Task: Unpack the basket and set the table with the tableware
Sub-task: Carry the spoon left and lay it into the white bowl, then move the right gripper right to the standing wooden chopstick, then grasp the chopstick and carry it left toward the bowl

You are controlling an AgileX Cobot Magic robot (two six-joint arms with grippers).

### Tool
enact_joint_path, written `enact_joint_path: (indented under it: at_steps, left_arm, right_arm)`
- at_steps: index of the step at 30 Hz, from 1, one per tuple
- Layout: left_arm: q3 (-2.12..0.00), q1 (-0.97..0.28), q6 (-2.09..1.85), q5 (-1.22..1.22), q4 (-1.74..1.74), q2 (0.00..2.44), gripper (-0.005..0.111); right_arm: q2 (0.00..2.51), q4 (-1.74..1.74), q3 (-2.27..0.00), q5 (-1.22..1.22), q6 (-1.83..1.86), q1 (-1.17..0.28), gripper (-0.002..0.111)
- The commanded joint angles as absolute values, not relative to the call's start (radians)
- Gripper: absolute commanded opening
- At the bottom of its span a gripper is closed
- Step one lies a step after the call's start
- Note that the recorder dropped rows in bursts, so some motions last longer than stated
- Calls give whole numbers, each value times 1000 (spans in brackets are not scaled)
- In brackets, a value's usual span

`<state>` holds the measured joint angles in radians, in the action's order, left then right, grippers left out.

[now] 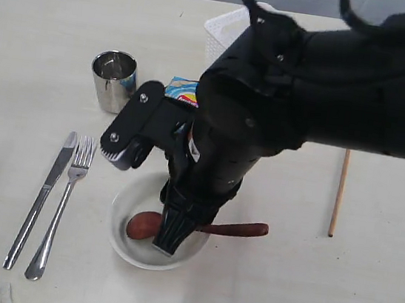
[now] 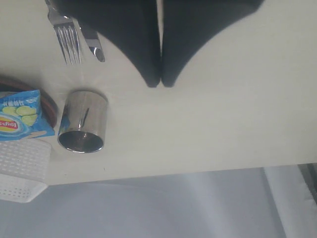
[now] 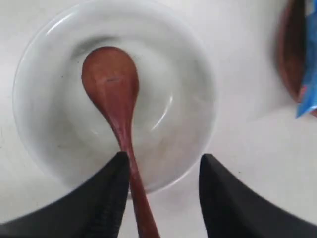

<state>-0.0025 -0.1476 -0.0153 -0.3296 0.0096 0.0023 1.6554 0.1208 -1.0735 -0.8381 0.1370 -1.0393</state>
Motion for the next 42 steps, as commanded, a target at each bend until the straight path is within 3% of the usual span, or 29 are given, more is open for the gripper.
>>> enact_joint_path:
  at_steps: [1, 4, 9, 14, 19, 30, 38, 39, 41, 42]
  left_arm:
    - [0, -153, -15, -321, 7, 0, 0]
    - [0, -153, -15, -321, 7, 0, 0]
    - [0, -153, -15, -321, 7, 0, 0]
    - [0, -153, -15, -321, 7, 0, 0]
    - [0, -153, -15, -321, 7, 0, 0]
    - [0, -153, -15, -321, 7, 0, 0]
    - [0, -153, -15, -321, 7, 0, 0]
    - [0, -153, -15, -321, 7, 0, 0]
    - [0, -153, -15, -321, 7, 0, 0]
    - [0, -153, -15, -321, 7, 0, 0]
  right_arm:
    - [1589, 318, -1104, -921, -98, -1026, 44]
    - [1569, 450, -1104, -1022, -373, -958, 44]
    - [1572, 358, -1087, -1114, -378, -712, 44]
    - [1576, 139, -1037, -1020, -303, -409, 44]
    - [1615, 34, -949, -890, -273, -226, 44]
    - [1804, -39, -905, -660, -229, -189, 44]
    - [1915, -41, -910, -634, -200, -189, 43]
    - [1922, -41, -910, -634, -183, -189, 40]
    - [1927, -41, -910, -636, -169, -189, 17]
    - [1925, -41, -910, -637, -164, -189, 0]
